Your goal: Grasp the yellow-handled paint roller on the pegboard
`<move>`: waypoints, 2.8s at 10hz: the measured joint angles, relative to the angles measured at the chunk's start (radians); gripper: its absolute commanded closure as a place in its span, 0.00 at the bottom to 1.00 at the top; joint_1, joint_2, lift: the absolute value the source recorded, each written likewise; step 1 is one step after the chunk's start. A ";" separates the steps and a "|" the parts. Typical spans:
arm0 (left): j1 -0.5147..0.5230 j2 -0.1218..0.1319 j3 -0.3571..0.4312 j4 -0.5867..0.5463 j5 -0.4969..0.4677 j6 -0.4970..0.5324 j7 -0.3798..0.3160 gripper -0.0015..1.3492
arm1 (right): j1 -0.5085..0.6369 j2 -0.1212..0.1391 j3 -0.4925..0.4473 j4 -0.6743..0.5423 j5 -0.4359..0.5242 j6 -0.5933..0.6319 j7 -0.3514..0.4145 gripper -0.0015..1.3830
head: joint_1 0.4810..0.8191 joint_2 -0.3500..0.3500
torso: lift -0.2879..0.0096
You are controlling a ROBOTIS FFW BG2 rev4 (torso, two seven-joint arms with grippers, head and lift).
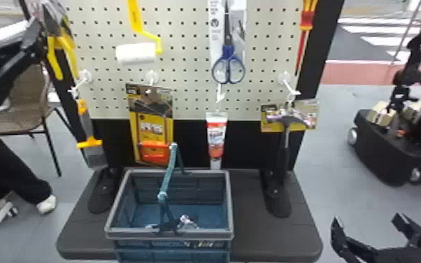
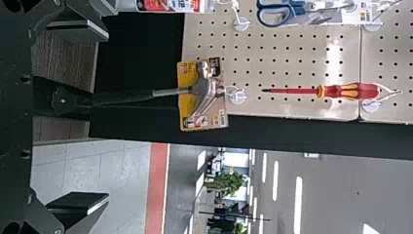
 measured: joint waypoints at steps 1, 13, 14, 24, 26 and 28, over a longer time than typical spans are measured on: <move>-0.055 0.010 0.013 0.048 0.032 0.032 -0.036 0.16 | -0.006 0.000 0.001 0.000 0.001 0.000 0.003 0.10 | 0.20 0.50 | 0.63; -0.616 0.182 -0.121 0.903 0.308 0.162 -0.544 0.16 | -0.055 0.000 0.006 0.013 0.013 0.000 0.028 0.10 | 0.20 0.50 | 0.63; -0.664 0.194 -0.156 0.987 0.303 0.153 -0.592 0.16 | -0.062 -0.001 0.009 0.014 0.014 0.000 0.030 0.10 | 0.20 0.50 | 0.63; -0.932 0.173 -0.377 1.267 0.214 0.106 -0.750 0.75 | -0.102 -0.018 0.029 0.037 0.011 0.000 0.030 0.10 | 0.20 0.50 | 0.63; -0.946 0.165 -0.392 1.270 0.189 0.098 -0.752 0.88 | -0.101 -0.020 0.029 0.037 0.009 0.000 0.030 0.10 | 0.20 0.50 | 0.63; -0.959 0.164 -0.406 1.268 0.153 0.099 -0.761 0.89 | -0.100 -0.023 0.029 0.037 0.008 0.000 0.030 0.10 | 0.20 0.50 | 0.63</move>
